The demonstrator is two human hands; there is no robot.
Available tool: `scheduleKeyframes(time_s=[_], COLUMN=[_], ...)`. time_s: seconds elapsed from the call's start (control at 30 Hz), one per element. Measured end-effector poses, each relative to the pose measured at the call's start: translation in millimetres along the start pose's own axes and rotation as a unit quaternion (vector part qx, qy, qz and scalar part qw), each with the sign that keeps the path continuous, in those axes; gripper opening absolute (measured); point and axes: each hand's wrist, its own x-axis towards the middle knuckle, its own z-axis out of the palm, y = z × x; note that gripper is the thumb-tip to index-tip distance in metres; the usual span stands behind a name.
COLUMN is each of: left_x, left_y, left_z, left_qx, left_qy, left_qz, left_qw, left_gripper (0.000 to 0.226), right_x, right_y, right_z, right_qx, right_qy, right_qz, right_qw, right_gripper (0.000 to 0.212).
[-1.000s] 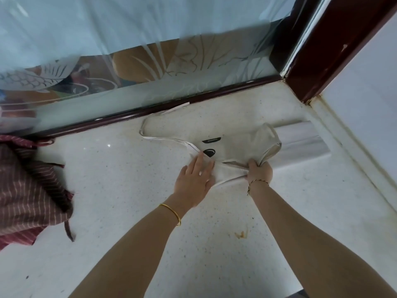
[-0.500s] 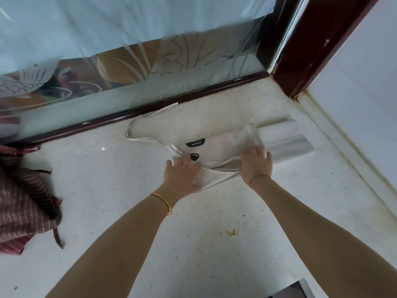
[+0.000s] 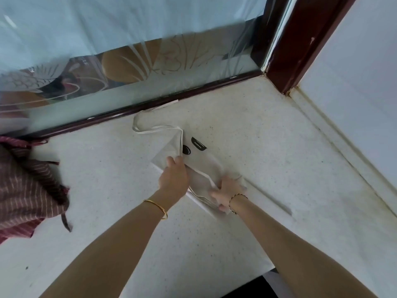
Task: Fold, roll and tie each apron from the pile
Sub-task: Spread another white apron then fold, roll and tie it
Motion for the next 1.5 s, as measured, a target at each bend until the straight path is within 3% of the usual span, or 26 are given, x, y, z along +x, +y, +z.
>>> scheduleKeyframes(time_s=[0.1,0.17,0.27,0.4,0.5,0.57,0.63,0.67,0.7,0.77,0.83,0.9,1.03,1.13,1.27,1.5], left_x=[-11.6,-12.0,-7.8,-4.3,-0.9,-8.6,-26.6,-41.4,-56.6,-83.9,-100.1,-112.3,-125.9,-133.1,-139.5,-152.3], left_y=[10.1,11.4,11.7,18.8,18.6,17.1,19.3,22.9,26.5,37.1,45.4,55.4,62.6,62.1,63.4,65.9], left_z=[7.8,11.9,14.5,15.3,12.9,16.0,22.5,24.4,27.3,31.1,35.9,43.2,58.5,66.3,69.8,84.2], left_qx=[-0.044,-0.029,-0.047,-0.034,-0.019,-0.007,-0.02,-0.049,-0.066,-0.077,-0.061,0.02,0.15,0.148,0.106,0.027], left_qy=[-0.032,-0.053,-0.075,-0.052,-0.013,0.082,0.15,0.144,0.123,0.014,-0.143,-0.227,-0.168,-0.133,-0.111,-0.065], left_qz=[-0.012,0.006,0.045,0.1,0.089,0.098,0.157,0.211,0.266,0.331,0.328,0.326,0.364,0.363,0.335,0.329], left_qw=[0.998,0.998,0.995,0.993,0.996,0.992,0.976,0.966,0.954,0.94,0.932,0.917,0.904,0.91,0.93,0.942], left_gripper=[0.051,0.062,0.064,0.069,0.065,0.056,0.035,0.021,0.013,0.027,0.029,0.045,0.072,0.065,0.049,0.038], right_x=[-10.2,-10.9,-11.8,-7.7,-3.4,-3.6,-9.2,-13.3,-18.5,-29.4,-36.1,-43.2,-46.1,-45.6,-48.6,-59.4], right_y=[2.1,9.5,29.0,58.5,65.7,65.4,66.5,68.5,71.2,80.6,92.1,106.3,127.0,133.8,138.7,141.3], right_z=[2.6,-5.9,-24.9,-19.9,-8.1,-6.6,-9.4,-11.7,-13.8,-14.9,-13.2,-9.1,-4.7,-4.4,-2.0,22.1], right_qx=[0.067,0.079,-0.011,-0.06,-0.067,-0.098,-0.129,-0.138,-0.143,-0.148,-0.162,-0.178,-0.238,-0.243,-0.207,-0.133], right_qy=[-0.021,0.082,0.215,0.168,0.114,0.109,0.153,0.18,0.198,0.204,0.183,0.131,0.056,0.052,0.059,0.158], right_qz=[-0.071,-0.114,-0.104,-0.137,-0.189,-0.204,-0.218,-0.234,-0.252,-0.292,-0.319,-0.337,-0.354,-0.363,-0.337,-0.238], right_qw=[0.995,0.987,0.971,0.974,0.973,0.968,0.955,0.945,0.936,0.923,0.916,0.915,0.903,0.898,0.917,0.949], right_gripper=[0.008,0.029,0.03,0.031,0.037,0.044,0.052,0.052,0.05,0.042,0.033,0.026,0.024,0.024,0.025,0.046])
